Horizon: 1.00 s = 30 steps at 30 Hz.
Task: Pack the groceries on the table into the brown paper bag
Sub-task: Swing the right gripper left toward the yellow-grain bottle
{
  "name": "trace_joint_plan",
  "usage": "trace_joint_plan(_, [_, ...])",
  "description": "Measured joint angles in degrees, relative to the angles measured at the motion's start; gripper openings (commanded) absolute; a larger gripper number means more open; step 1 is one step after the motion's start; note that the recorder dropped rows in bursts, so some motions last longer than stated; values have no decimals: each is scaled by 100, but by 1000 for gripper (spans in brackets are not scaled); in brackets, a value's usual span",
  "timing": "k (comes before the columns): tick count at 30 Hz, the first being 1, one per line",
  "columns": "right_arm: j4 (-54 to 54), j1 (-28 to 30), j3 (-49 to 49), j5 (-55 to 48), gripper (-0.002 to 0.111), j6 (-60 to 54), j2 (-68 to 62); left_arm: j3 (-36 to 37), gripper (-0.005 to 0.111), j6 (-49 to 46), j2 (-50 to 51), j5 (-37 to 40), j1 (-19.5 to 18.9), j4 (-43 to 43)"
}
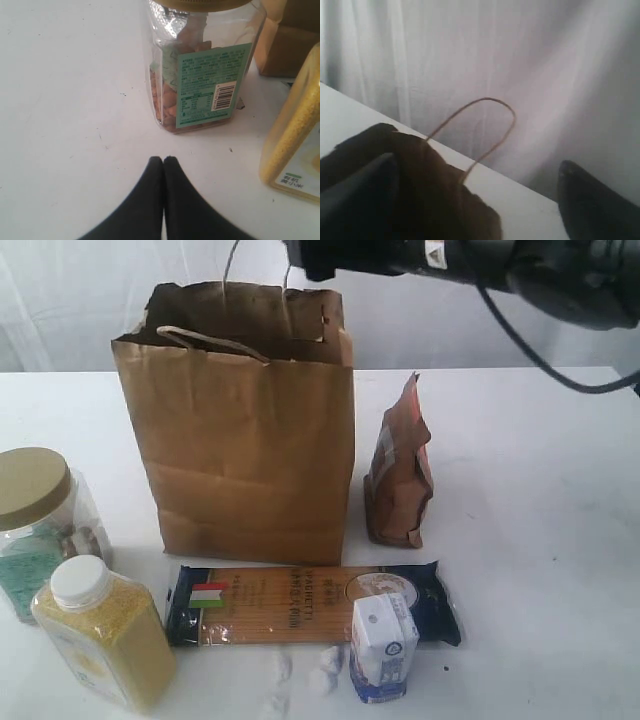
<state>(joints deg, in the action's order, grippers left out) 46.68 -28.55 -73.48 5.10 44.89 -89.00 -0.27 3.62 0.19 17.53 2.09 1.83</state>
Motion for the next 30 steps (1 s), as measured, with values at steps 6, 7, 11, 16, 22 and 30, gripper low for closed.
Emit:
trace_joint_plan(6, [-142,0,123,-1401,30,10,672,0,0,0,0,0,0,0])
trace_joint_plan(7, [-206,0,176,-1580,24,10,765,0,0,0,0,0,0,0])
trace_joint_plan(11, [-693,0,472,-2262,5,10,1218,0,0,0,0,0,0,0])
trace_joint_plan(16, [-1396,0,1005,-2645,0,-710,1602,0,0,0,0,0,0,0])
trace_joint_plan(22, [-3008,-9,1657,-2733,0,-2901,1690,0,0,0,0,0,0,0])
trace_joint_plan(30, [-4464,-556,2338,-2437,0,-5614,1705,0,0,0,0,0,0,0])
